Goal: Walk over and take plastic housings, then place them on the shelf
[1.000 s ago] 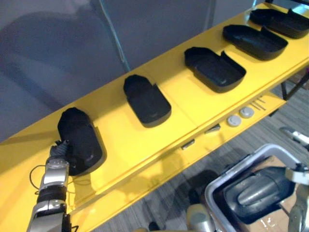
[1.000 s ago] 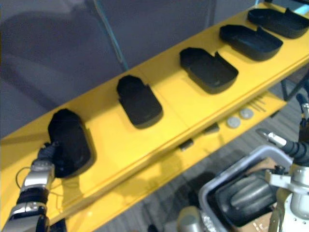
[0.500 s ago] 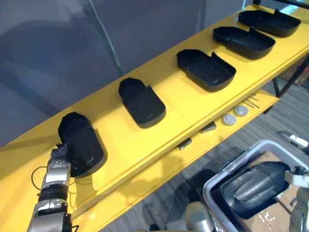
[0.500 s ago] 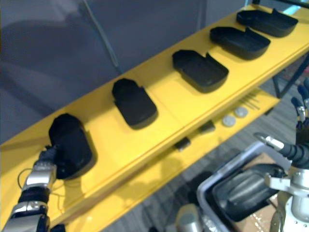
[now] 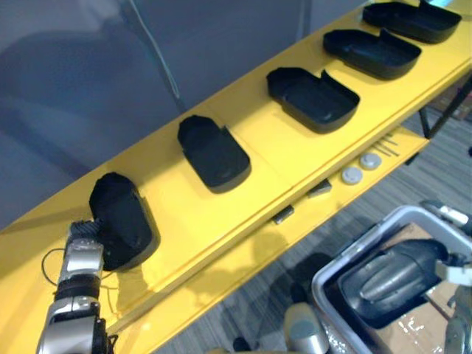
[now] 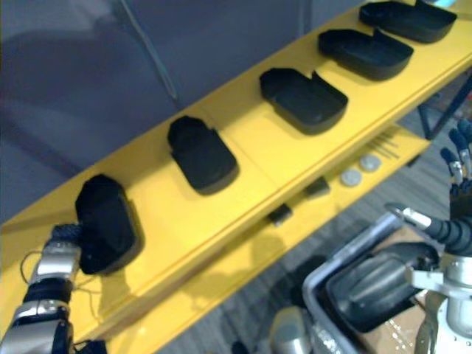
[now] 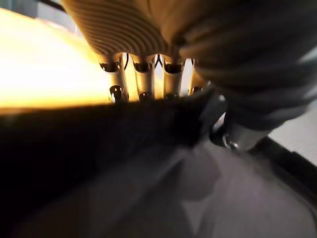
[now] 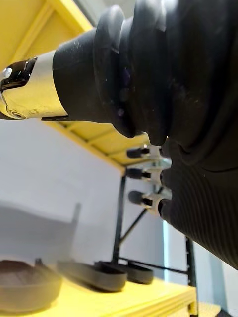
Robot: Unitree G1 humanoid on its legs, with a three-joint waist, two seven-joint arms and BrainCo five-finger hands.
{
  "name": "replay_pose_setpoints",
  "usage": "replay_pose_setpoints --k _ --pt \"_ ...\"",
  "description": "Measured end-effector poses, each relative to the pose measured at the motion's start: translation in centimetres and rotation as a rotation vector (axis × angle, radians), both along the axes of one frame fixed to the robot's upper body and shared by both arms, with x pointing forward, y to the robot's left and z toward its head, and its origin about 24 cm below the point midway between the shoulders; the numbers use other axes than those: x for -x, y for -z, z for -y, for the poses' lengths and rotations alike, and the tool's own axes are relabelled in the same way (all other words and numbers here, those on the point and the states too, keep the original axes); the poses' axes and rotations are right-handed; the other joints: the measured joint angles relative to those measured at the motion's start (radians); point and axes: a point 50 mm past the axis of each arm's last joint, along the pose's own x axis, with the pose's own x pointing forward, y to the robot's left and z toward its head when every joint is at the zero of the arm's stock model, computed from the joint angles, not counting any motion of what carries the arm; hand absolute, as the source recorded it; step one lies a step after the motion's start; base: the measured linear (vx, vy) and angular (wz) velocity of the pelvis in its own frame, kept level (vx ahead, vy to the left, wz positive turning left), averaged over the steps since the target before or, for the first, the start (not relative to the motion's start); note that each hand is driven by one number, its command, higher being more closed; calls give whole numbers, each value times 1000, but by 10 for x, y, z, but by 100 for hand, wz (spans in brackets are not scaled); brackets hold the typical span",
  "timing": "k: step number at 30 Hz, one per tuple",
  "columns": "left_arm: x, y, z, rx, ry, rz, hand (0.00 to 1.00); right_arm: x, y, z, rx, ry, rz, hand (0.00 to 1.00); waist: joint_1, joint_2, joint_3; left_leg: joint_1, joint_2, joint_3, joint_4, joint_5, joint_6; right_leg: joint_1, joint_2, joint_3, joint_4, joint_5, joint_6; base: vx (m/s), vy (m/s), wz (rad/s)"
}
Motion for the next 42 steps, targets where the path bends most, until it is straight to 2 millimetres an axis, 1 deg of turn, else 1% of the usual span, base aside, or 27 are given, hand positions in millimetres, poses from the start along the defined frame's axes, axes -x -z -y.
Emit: replay_pose_setpoints --k 2,4,8,11,13,14,17,18,19,20,21,22,23,24,25,26,27,28,29,31,32,33,34,36,39,41,42 --pt "-2 -10 -6 -41 -17 31 0 0 2 0 -4 -1 -7 0 1 0 0 -1 0 -1 0 0 0 -1 0 0 0 0 0 0 0 0" --pt "-5 -17 -7 -78 -40 84 0 0 4 0 -8 -1 -21 0 5 0 0 -1 -1 -1 0 0 0 -1 -1 0 0 0 0 0 0 0" --pt "-6 -26 -10 -126 -97 164 0 -2 11 0 -26 -5 -35 0 5 -1 0 -1 -1 -2 0 0 0 0 -1 -1 -1 0 0 0 0 0" --pt "-8 -37 -11 -183 -142 283 0 -2 16 0 -39 -2 -56 0 8 -1 0 -4 -1 -6 1 0 0 0 -2 -3 -3 1 1 0 -7 3" --pt "-11 -53 -8 -242 -160 414 0 -2 18 -3 -43 -20 -48 0 10 -2 1 -6 -1 -9 2 0 0 1 -3 -5 -3 1 1 1 -8 4" --pt "-12 -58 -7 -256 -165 455 0 -2 19 -3 -46 -25 -45 0 10 -2 1 -6 -1 -10 2 0 0 1 -3 -5 -3 1 1 4 -4 3" --pt "-17 -87 2 -307 -157 673 0 -2 23 -3 -68 -29 -36 0 9 -2 1 -2 -1 -24 2 1 1 14 -5 -18 -4 1 1 11 -5 10" --pt "-17 -92 4 -318 -151 712 0 -1 24 -3 -71 -27 -38 0 10 -2 1 2 0 -25 0 1 1 18 -5 -21 -5 1 1 11 -4 12" --pt "-17 -105 7 -337 -148 793 0 -1 25 -4 -77 -27 -39 0 12 -2 1 9 1 -28 -1 1 1 27 -5 -25 -6 -1 1 6 -6 8" --pt "-12 -129 10 -357 -139 948 0 -2 26 -6 -79 -42 -36 0 16 -4 0 8 1 -29 -1 1 1 30 -6 -28 -8 -5 1 2 -8 7" --pt "-6 -144 14 -367 -118 1062 0 -3 27 -9 -84 -54 -41 0 20 -4 0 7 1 -30 -1 1 1 30 -6 -29 -10 -5 1 0 -9 4" --pt "0 -154 20 -373 -86 1146 0 -4 29 -11 -92 -62 -43 0 24 -3 0 7 2 -30 -1 0 1 30 -6 -30 -10 -5 0 0 0 0" --pt "9 -164 32 -378 -35 1243 0 -3 30 -11 -104 -59 -43 0 35 -2 -1 6 2 -32 -1 0 1 31 -6 -32 -12 -5 0 12 -10 6" --pt "23 -168 43 -371 -3 1334 0 -3 32 -13 -117 -60 -39 0 40 -1 -1 4 3 -39 -1 1 1 33 -7 -39 -14 -6 0 17 -9 11" --pt "31 -167 48 -365 4 1374 0 -3 32 -14 -123 -64 -38 0 41 0 -2 2 3 -48 -1 1 2 35 -9 -48 -14 -7 0 24 -12 22" --pt "44 -163 56 -350 9 1417 0 -1 34 -16 -136 -73 -39 0 41 2 -4 -3 3 -57 -1 2 4 38 -12 -60 -14 -7 0 27 -17 33" --pt "61 -153 64 -329 -3 1446 0 1 35 -21 -144 -87 -44 0 49 4 -10 -10 3 -72 -1 5 7 39 -14 -75 -17 -8 -1 38 -25 41" --pt "77 -141 71 -302 -23 1447 0 3 38 -27 -154 -104 -49 0 66 4 -11 -10 5 -84 -2 7 9 52 -15 -87 -25 -8 -1 29 -23 34" --pt "84 -134 74 -291 -36 1443 0 3 39 -30 -161 -115 -51 0 76 3 -11 -9 6 -88 -1 7 9 57 -14 -91 -27 -9 -2 23 -27 34" --pt "111 -114 82 -260 -90 1406 0 3 41 -42 -198 -157 -34 0 117 -8 -18 -11 8 -126 -2 11 6 88 -18 -132 -49 -11 -3 10 -29 43" --pt "116 -110 83 -260 -101 1395 0 3 41 -45 -206 -169 -26 0 126 -12 -20 -11 8 -136 -2 11 6 98 -18 -141 -55 -11 -3 2 -26 45" --pt "124 -106 84 -287 -118 1364 0 1 42 -52 -216 -205 -19 0 152 -21 -33 -14 9 -150 -3 9 8 107 -19 -159 -63 -12 -5 11 -29 58" --pt "133 -99 86 -294 -150 1329 0 -2 43 -65 -224 -280 -19 0 178 -35 -57 -21 9 -184 -5 9 8 130 -22 -194 -79 -12 -5 17 -24 69" --pt "142 -88 84 -291 -213 1269 0 -9 37 -81 -226 -383 11 0 204 -53 -80 -32 7 -215 -6 13 6 141 -25 -225 -91 -12 -5 28 -12 53" --pt "146 -72 80 -278 -309 1195 0 -18 31 -95 -242 -478 43 0 231 -73 -100 -44 3 -249 -11 27 0 158 -30 -263 -108 -9 -1 39 -5 39" --pt "149 -49 72 -267 -412 1111 0 -26 27 -109 -235 -582 46 0 248 -83 -107 -46 0 -277 -21 35 -3 174 -33 -292 -121 -8 1 42 -8 32" --pt "152 -36 68 -277 -469 1053 0 -31 28 -118 -224 -648 24 0 256 -95 -118 -47 0 -282 -31 39 -6 174 -32 -301 -128 -8 1 33 -2 26"
